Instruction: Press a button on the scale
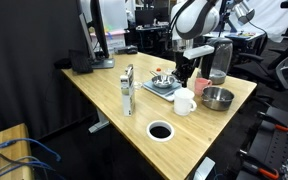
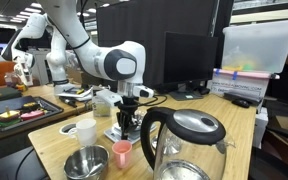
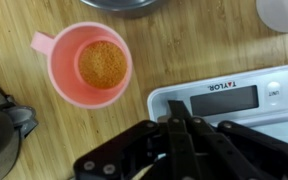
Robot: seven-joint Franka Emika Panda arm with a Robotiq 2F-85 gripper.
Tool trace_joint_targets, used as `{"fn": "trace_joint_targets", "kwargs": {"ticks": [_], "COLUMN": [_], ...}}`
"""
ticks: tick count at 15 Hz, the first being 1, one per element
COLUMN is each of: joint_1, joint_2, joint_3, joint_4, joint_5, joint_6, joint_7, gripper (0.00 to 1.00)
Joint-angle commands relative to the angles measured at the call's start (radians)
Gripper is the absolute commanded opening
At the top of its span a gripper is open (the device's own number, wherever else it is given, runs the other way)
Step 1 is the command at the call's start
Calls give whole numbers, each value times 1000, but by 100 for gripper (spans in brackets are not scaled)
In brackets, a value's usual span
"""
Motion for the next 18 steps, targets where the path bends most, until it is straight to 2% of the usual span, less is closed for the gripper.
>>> {"fn": "trace_joint_targets", "kwargs": {"ticks": [1,18], "joint_1": [-2,1], "joint_2": [15,61], "joint_3": [1,8], "joint_4": [30,84], "joint_5": [15,16], "joint_6": [-42,-104], "joint_7": [-26,-39], "gripper": [0,0]}}
